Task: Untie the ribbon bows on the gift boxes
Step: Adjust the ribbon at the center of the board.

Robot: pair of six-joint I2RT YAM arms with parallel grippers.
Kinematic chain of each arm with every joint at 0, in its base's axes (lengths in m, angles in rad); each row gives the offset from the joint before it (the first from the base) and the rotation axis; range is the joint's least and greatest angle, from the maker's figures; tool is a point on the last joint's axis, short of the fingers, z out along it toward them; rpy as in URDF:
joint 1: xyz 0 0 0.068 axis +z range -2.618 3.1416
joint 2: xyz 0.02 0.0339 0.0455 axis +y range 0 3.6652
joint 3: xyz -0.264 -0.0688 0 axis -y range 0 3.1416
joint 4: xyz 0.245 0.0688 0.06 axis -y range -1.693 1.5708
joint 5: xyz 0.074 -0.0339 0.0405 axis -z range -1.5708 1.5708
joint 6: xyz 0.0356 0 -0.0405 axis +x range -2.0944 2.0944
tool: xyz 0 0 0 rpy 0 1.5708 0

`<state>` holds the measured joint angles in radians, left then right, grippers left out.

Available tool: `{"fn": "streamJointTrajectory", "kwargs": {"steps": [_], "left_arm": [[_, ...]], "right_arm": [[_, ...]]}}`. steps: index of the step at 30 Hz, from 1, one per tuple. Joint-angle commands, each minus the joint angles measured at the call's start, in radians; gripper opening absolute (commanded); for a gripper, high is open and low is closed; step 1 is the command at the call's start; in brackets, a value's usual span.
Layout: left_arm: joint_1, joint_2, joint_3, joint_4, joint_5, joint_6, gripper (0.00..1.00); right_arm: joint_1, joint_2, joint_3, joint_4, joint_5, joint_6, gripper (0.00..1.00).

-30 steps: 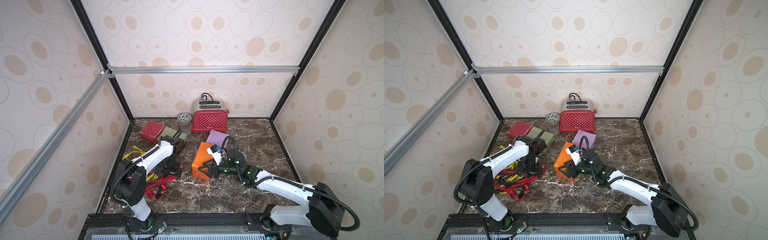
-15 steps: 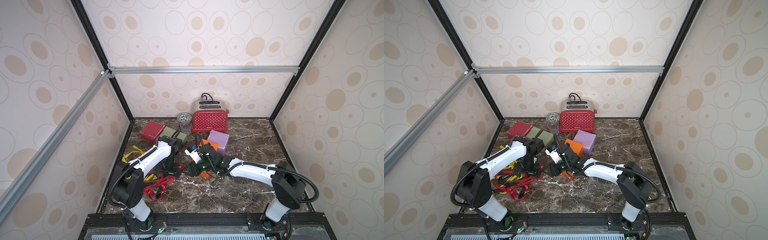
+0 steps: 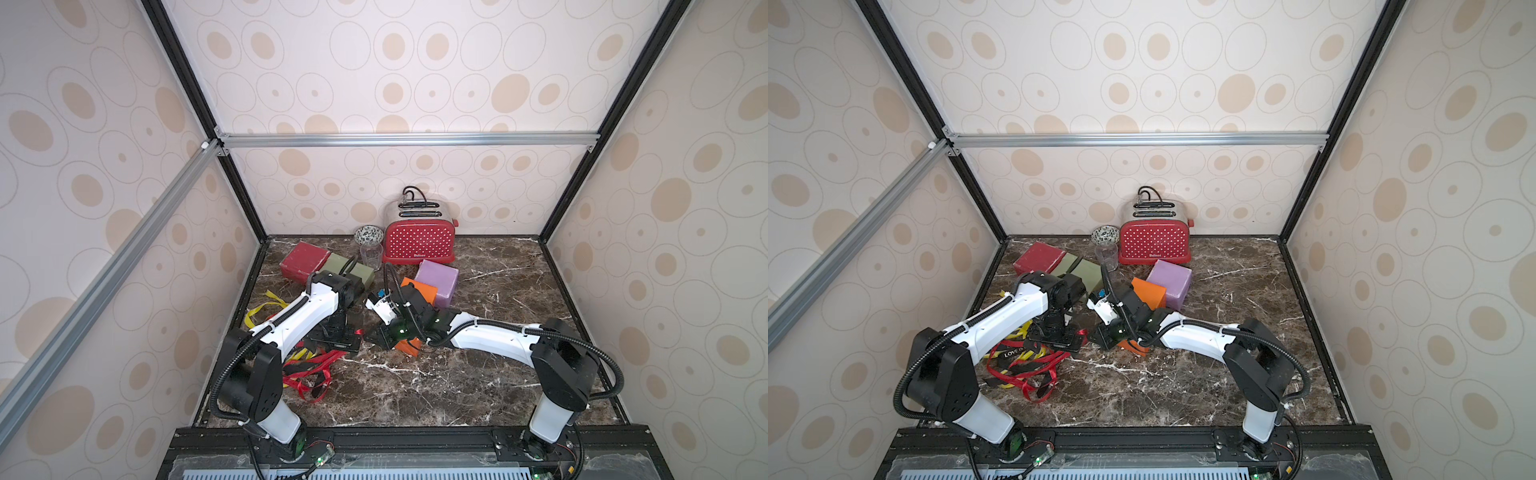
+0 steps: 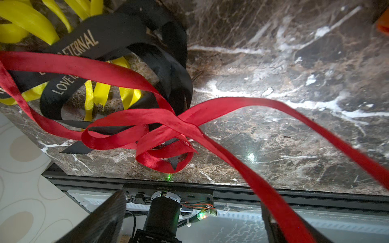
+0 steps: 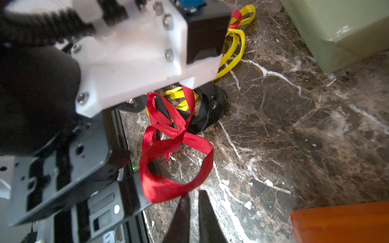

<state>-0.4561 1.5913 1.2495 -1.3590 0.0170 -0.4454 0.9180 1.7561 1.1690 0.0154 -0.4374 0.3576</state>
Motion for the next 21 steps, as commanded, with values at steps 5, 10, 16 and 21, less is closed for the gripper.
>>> {"fn": "streamJointTrajectory", "kwargs": {"steps": [5,10,16,21], "left_arm": [[0.016,-0.038,-0.007,-0.022,-0.022,0.007,0.99],[0.032,-0.057,-0.019,-0.014,-0.012,0.003,0.99],[0.042,-0.076,-0.033,-0.013,0.007,0.009,0.99],[0.042,-0.092,-0.036,-0.009,0.032,0.007,0.99]], "right_arm": [[-0.005,0.009,-0.019,0.145,-0.022,0.095,0.00],[-0.010,0.009,-0.054,0.223,-0.052,0.138,0.00],[-0.018,-0.021,-0.150,0.273,-0.035,0.106,0.41],[-0.018,0.032,-0.085,0.226,-0.072,0.104,0.43]]}}
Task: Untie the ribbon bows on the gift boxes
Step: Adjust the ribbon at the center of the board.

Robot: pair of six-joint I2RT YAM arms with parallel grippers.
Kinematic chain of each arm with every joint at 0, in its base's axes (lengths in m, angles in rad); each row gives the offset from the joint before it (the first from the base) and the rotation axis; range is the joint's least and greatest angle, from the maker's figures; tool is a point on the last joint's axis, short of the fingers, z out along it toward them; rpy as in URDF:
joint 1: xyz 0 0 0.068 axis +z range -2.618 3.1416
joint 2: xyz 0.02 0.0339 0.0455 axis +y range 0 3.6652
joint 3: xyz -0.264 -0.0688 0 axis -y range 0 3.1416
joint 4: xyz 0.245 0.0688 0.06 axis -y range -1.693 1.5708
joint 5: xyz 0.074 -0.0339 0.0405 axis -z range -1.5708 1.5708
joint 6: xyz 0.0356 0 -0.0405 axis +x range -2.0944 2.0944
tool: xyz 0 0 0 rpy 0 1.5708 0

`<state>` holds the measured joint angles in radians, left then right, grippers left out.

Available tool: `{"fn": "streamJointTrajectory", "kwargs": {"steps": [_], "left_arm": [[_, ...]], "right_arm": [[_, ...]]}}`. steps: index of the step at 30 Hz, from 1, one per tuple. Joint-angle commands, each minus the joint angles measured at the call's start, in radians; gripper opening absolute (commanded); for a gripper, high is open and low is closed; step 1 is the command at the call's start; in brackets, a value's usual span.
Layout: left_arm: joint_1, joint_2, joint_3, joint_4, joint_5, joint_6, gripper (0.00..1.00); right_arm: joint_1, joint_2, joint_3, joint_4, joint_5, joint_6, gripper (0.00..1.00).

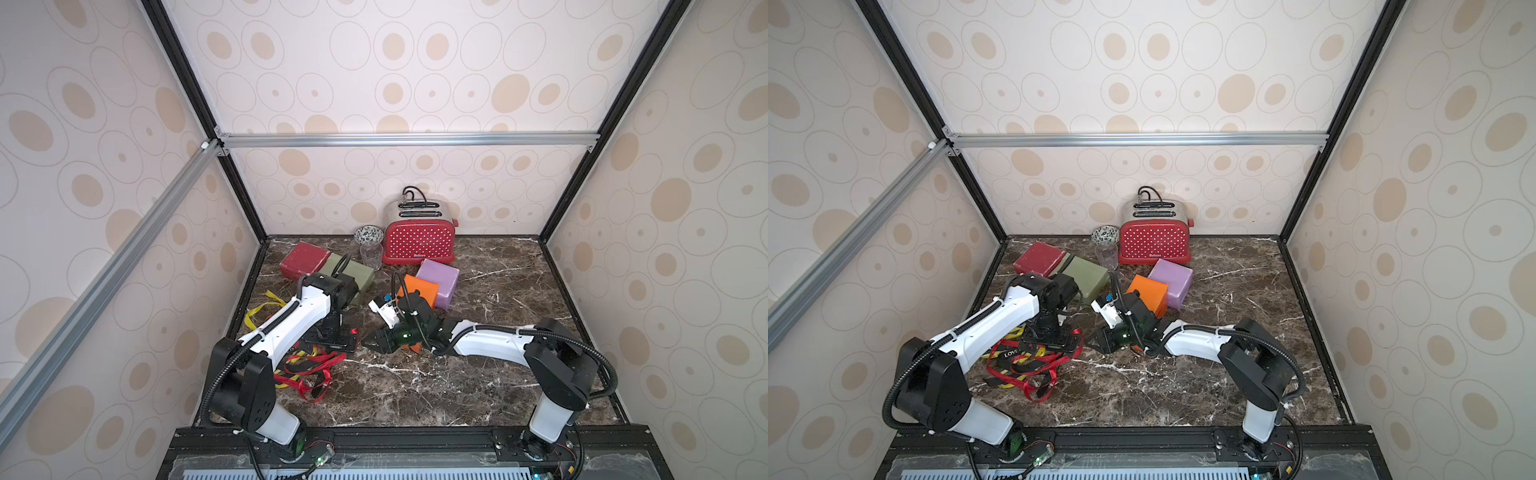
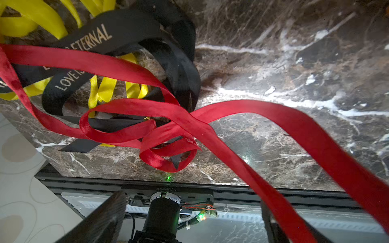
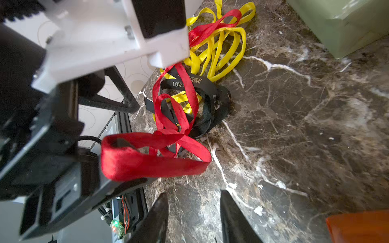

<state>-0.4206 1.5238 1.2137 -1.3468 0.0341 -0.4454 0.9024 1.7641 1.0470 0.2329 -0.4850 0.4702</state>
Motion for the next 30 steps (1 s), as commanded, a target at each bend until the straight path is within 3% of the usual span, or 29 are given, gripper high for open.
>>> {"fn": "streamJointTrajectory", "kwargs": {"steps": [1,8,14,17,22,26,30], "left_arm": [[0.006,-0.025,0.000,-0.020,0.021,0.008,0.99],[0.006,-0.027,0.001,-0.019,0.047,0.010,0.99],[0.006,-0.036,0.013,-0.022,0.068,0.010,0.99],[0.006,-0.049,0.018,-0.022,0.080,0.010,0.99],[0.006,-0.058,0.009,-0.013,0.109,0.011,0.99],[0.012,-0.068,0.009,-0.008,0.127,0.008,0.99],[0.020,-0.073,0.008,-0.009,0.130,0.010,0.99]], "right_arm": [[-0.002,0.029,0.039,0.018,-0.028,-0.005,0.44],[0.009,0.057,0.080,-0.003,-0.021,-0.046,0.55],[0.018,0.095,0.118,-0.027,-0.007,-0.095,0.55],[0.020,0.108,0.114,0.013,-0.010,-0.102,0.55],[0.030,0.120,0.052,0.236,-0.064,-0.085,0.54],[0.035,0.145,0.043,0.349,-0.094,-0.040,0.45],[0.034,0.164,0.037,0.432,-0.105,-0.007,0.15]]}}
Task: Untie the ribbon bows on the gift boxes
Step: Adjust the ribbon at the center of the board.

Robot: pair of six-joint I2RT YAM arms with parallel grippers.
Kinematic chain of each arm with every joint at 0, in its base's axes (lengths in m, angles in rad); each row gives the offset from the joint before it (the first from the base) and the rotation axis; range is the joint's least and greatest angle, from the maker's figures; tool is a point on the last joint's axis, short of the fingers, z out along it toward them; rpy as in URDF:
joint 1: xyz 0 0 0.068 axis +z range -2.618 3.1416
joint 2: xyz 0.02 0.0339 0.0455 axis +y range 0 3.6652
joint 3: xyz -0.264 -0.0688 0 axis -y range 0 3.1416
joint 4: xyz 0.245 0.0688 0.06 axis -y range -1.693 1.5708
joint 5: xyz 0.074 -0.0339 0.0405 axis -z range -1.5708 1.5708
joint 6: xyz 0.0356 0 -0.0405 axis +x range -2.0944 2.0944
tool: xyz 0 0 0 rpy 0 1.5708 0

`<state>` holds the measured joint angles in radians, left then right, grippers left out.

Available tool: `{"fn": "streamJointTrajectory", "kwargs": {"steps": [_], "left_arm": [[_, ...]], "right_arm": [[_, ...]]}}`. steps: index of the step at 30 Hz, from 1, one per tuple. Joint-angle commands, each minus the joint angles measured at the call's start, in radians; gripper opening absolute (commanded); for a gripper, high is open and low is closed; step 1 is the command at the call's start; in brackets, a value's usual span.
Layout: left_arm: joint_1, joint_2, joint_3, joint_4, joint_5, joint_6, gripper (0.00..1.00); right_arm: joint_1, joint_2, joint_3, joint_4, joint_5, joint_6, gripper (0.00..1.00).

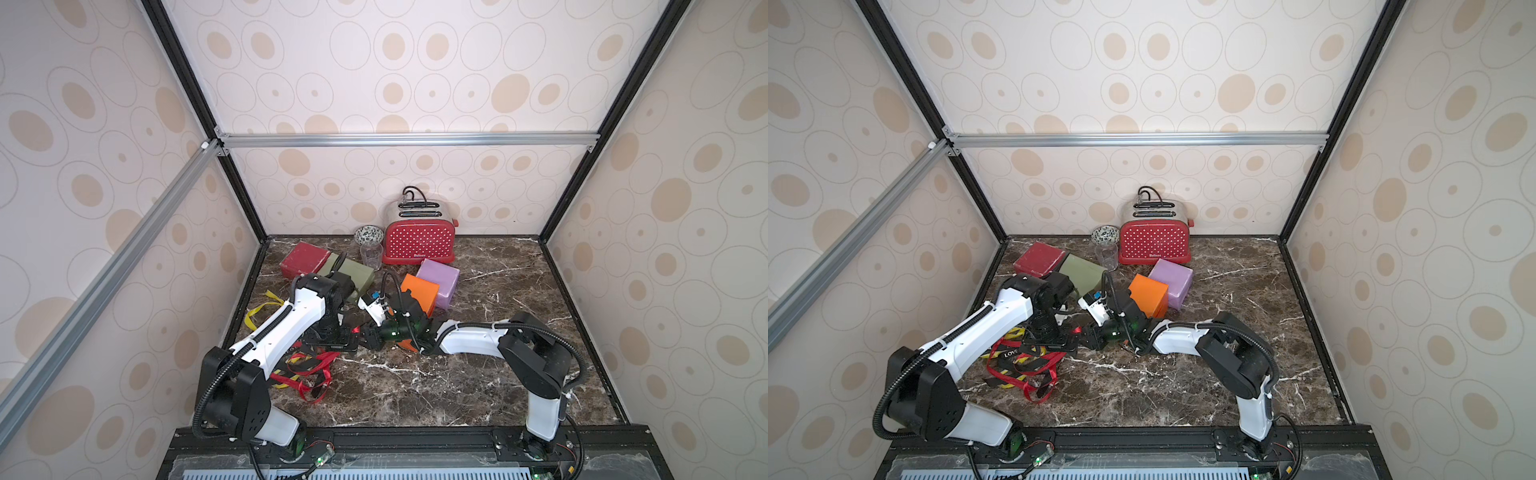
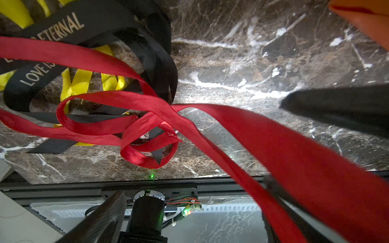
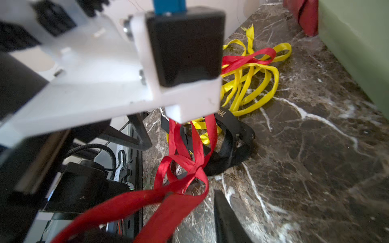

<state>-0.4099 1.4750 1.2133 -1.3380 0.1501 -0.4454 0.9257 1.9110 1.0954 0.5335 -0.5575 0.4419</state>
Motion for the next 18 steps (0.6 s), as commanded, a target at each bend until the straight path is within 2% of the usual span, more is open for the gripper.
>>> {"fn": "streamJointTrajectory", "kwargs": {"steps": [1,4,11,18], "left_arm": [[0.014,-0.025,0.006,-0.016,0.017,0.009,0.99],[0.022,-0.034,-0.006,-0.012,0.021,0.007,0.99],[0.031,-0.053,-0.038,-0.023,-0.022,-0.004,0.99],[0.031,-0.059,-0.081,-0.023,-0.052,-0.005,0.99]], "right_arm": [[0.011,0.020,-0.016,0.150,-0.031,0.030,0.10],[0.011,0.022,-0.040,0.235,-0.011,0.074,0.00],[-0.020,0.016,-0.051,0.323,0.051,0.194,0.00],[-0.047,0.013,0.015,0.279,0.065,0.258,0.00]]}}
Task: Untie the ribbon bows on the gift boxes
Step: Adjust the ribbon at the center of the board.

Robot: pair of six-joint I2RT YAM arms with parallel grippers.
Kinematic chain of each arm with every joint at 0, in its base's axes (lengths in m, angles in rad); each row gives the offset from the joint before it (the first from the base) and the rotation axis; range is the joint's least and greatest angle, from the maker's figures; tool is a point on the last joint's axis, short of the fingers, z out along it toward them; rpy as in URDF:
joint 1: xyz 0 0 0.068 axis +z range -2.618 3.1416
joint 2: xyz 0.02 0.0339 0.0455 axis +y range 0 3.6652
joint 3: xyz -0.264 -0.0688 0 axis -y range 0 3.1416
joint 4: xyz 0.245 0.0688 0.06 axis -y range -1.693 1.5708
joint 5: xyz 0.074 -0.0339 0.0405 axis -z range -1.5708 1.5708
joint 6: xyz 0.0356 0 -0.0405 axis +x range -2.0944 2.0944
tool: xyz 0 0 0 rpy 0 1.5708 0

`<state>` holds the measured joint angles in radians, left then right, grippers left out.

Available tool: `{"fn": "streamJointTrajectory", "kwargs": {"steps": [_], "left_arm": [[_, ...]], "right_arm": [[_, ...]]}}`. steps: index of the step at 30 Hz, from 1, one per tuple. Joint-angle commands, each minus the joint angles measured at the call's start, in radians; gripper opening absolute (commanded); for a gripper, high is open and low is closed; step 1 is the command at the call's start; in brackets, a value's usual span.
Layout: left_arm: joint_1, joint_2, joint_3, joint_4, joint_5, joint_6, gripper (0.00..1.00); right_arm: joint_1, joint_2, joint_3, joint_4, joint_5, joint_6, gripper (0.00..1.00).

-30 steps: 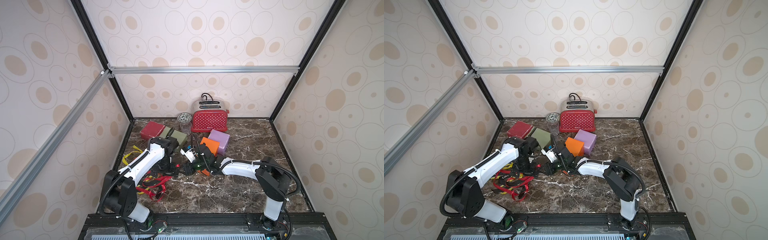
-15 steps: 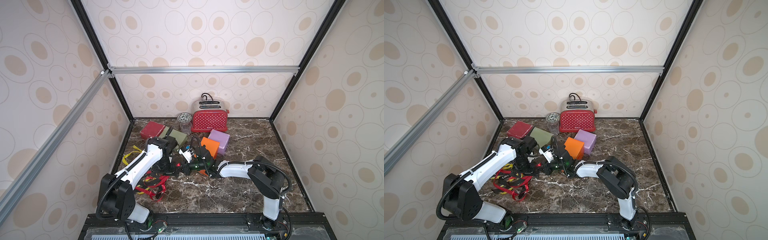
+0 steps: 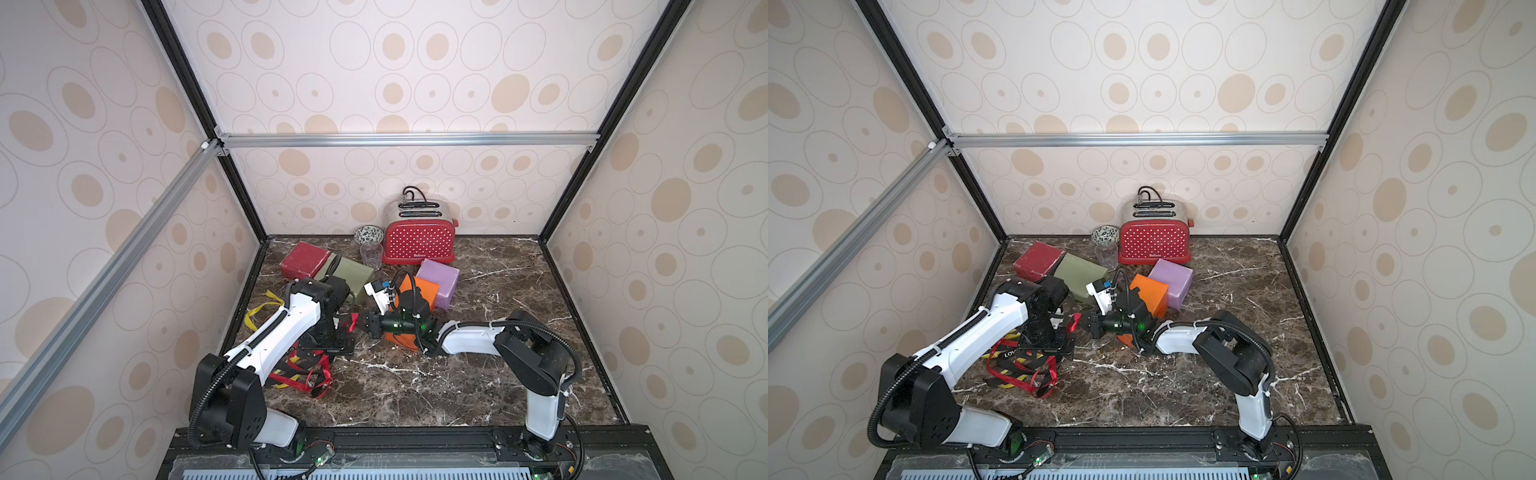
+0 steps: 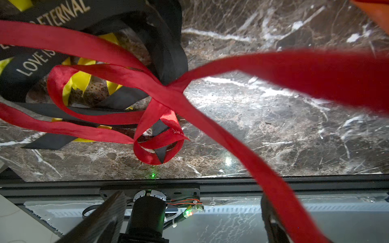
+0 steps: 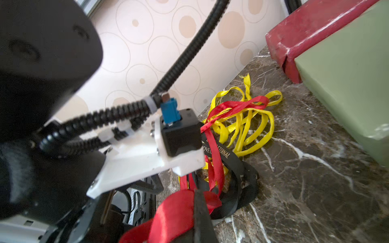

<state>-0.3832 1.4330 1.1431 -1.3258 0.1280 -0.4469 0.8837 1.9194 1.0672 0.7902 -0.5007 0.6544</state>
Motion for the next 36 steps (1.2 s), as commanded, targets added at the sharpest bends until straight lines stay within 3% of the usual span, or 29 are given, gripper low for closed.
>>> {"fn": "streamJointTrajectory", "kwargs": {"steps": [1,6,10,14,18,21,23,29,34,36], "left_arm": [[0.005,-0.017,-0.015,-0.031,-0.040,-0.007,0.99],[0.005,-0.044,-0.014,-0.008,-0.001,-0.006,0.99],[0.007,-0.115,0.027,-0.031,-0.156,-0.054,0.99],[0.025,-0.229,0.026,-0.036,-0.372,-0.171,0.99],[0.050,-0.316,-0.003,-0.013,-0.452,-0.231,0.99],[0.050,-0.370,-0.026,0.033,-0.483,-0.273,0.99],[0.051,-0.408,-0.046,0.087,-0.478,-0.298,0.99],[0.050,-0.542,-0.158,0.275,-0.477,-0.342,0.99],[0.050,-0.612,-0.191,0.384,-0.595,-0.348,0.99],[0.050,-0.648,-0.208,0.464,-0.648,-0.330,0.99]], "right_arm": [[-0.004,0.006,0.050,0.026,0.004,0.054,0.00],[-0.003,0.040,0.166,-0.178,0.047,0.071,0.00],[0.016,0.158,0.428,-0.594,0.123,0.019,0.01],[0.061,0.331,0.802,-1.097,0.267,-0.119,0.39],[0.060,0.431,0.946,-1.271,0.287,-0.126,0.57],[0.060,0.509,1.104,-1.471,0.276,-0.180,0.62],[0.066,0.534,1.207,-1.614,0.349,-0.211,0.63],[0.085,0.344,1.044,-1.494,0.350,-0.286,0.65],[0.085,0.047,0.758,-1.266,0.425,-0.345,0.67],[0.083,-0.085,0.615,-1.165,0.514,-0.365,0.77]]}}
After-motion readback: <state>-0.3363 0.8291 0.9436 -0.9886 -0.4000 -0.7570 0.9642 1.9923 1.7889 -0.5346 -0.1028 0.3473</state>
